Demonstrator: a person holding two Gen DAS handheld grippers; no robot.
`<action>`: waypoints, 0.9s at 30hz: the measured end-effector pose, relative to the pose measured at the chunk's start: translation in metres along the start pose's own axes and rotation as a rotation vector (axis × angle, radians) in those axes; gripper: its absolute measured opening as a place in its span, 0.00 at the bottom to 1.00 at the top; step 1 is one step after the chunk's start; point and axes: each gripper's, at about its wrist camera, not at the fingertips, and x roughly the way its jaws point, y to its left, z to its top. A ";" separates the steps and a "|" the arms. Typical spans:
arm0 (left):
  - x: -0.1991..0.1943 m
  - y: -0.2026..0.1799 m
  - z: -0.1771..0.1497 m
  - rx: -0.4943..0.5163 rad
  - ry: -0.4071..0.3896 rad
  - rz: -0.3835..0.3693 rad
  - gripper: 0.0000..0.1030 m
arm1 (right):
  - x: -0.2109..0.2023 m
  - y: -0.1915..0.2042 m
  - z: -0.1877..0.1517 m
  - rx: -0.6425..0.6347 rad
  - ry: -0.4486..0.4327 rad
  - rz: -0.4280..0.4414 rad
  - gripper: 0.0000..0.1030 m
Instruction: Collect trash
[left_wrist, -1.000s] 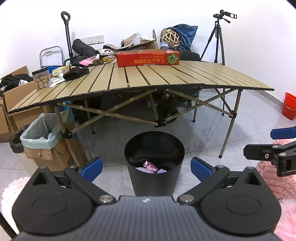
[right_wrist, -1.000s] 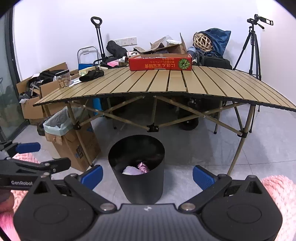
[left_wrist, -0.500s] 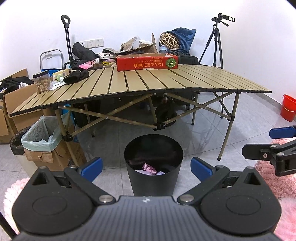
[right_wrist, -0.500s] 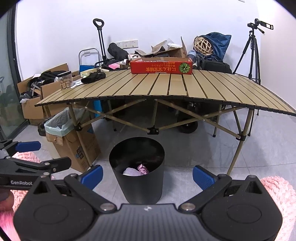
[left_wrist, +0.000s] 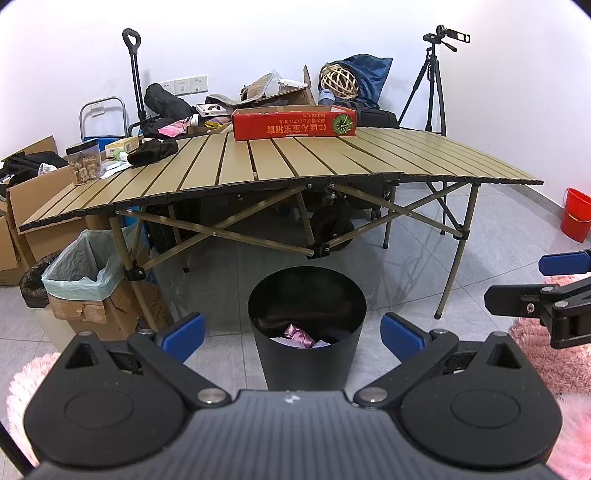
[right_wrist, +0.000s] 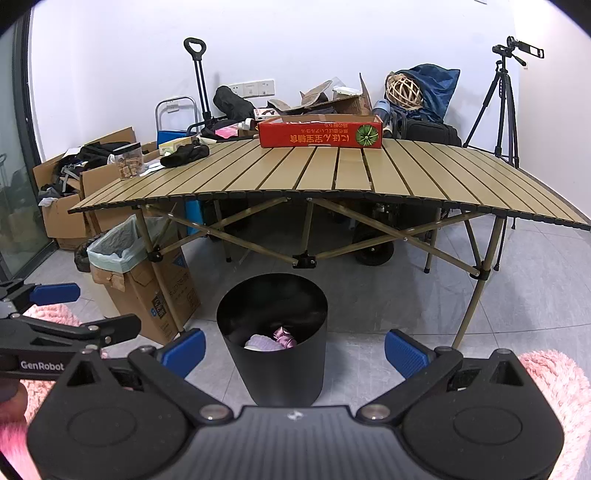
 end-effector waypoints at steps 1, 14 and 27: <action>0.000 0.000 0.000 0.000 0.000 0.000 1.00 | 0.000 0.000 0.000 0.000 0.000 0.000 1.00; 0.000 0.000 0.000 0.000 0.001 -0.001 1.00 | 0.001 -0.001 0.000 0.000 0.002 0.004 1.00; 0.000 0.000 0.000 0.000 0.001 0.002 1.00 | 0.003 0.001 0.000 0.000 0.002 0.004 1.00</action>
